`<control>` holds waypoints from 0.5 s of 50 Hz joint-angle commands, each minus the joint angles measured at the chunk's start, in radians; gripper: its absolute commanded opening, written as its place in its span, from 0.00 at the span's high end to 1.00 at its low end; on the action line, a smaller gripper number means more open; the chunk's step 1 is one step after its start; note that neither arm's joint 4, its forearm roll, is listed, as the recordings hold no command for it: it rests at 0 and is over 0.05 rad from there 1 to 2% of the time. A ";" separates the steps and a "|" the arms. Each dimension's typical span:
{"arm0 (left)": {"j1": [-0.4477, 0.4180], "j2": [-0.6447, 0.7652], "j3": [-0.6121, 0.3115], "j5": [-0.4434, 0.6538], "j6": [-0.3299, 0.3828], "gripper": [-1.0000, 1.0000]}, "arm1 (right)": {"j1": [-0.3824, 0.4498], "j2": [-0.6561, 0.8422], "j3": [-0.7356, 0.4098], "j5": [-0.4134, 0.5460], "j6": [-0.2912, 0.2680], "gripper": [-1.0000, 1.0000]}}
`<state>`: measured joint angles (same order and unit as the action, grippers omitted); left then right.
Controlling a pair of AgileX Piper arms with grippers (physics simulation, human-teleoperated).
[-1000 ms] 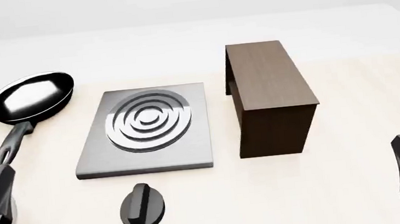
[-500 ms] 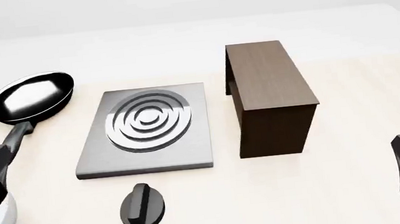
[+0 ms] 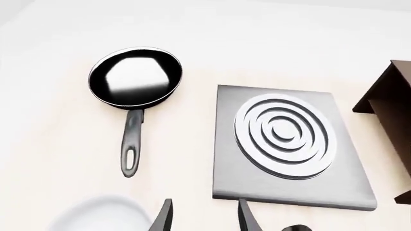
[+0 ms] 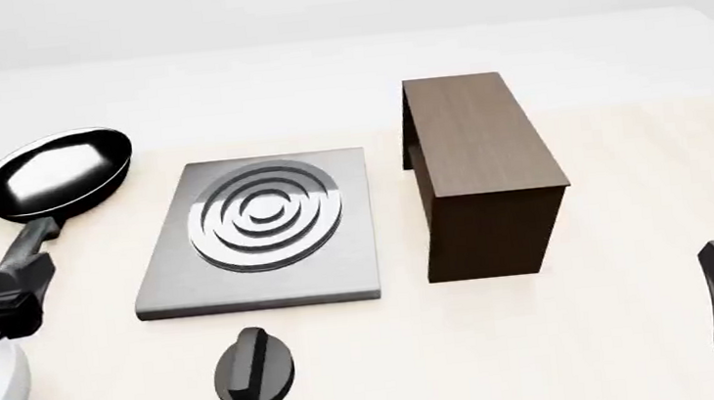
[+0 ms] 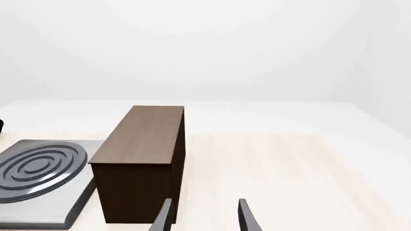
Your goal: Turn on the stove.
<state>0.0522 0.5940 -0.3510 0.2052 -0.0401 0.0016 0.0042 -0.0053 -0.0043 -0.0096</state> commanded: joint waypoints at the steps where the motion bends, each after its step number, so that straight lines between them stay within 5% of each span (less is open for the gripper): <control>1: -0.025 0.112 -0.001 -0.010 -0.055 0.00 | 0.000 0.000 0.001 0.000 0.001 0.00; 25: -0.105 0.271 0.027 -0.023 -0.044 0.00 | 0.000 0.000 0.001 0.000 0.001 0.00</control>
<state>-0.0181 0.8105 -0.3365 0.1989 -0.0671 0.0016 0.0043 -0.0053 -0.0042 -0.0095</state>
